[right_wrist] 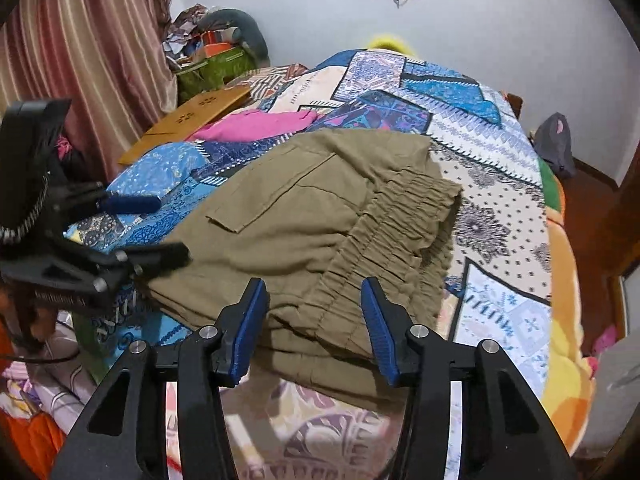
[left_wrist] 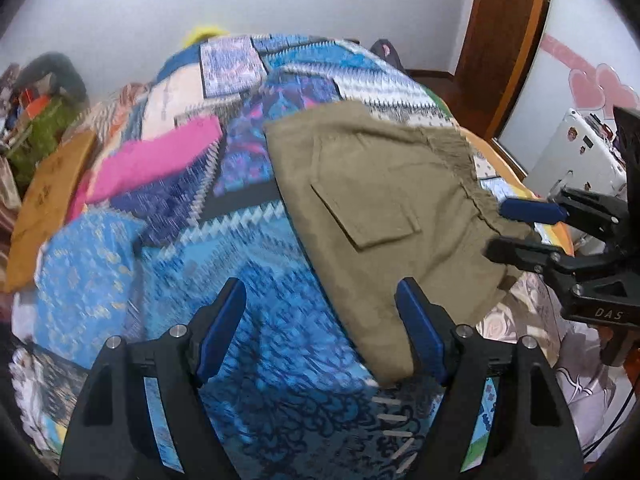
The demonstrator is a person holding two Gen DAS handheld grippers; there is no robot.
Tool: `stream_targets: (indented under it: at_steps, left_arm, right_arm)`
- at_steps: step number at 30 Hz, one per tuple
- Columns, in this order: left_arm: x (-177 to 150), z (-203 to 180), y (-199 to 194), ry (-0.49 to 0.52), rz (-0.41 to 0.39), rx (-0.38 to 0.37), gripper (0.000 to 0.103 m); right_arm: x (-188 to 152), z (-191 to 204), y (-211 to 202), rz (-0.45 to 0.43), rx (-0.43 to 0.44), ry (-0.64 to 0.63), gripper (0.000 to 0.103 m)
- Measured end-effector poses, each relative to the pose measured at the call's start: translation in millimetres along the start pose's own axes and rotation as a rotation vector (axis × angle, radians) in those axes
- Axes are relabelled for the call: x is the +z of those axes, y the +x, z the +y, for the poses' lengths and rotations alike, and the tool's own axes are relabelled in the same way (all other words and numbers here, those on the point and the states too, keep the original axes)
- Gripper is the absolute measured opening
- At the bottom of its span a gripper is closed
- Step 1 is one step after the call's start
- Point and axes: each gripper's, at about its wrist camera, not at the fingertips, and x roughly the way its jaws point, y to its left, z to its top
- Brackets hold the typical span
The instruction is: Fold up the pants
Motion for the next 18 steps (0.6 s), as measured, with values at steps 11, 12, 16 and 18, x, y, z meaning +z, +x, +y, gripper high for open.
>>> stream_targets:
  at_steps: [11, 12, 16, 18]
  left_arm:
    - [42, 0, 51, 0.108, 0.061, 0.079, 0.078]
    - [39, -4, 58, 0.122, 0.072, 0.091, 0.079]
    - [31, -8, 61, 0.123, 0.046, 0.109, 0.079]
    - [30, -6, 60, 0.094, 0.058, 0.093, 0.079]
  right_arm:
    - [-17, -16, 5, -0.039, 0.020, 0.199, 0.047]
    - [-16, -17, 6, -0.033, 0.012, 0.183, 0.047]
    - [-10, -25, 12, 0.034, 0.036, 0.130, 0.047]
    - [-9, -30, 15, 0.056, 0.045, 0.107, 0.047]
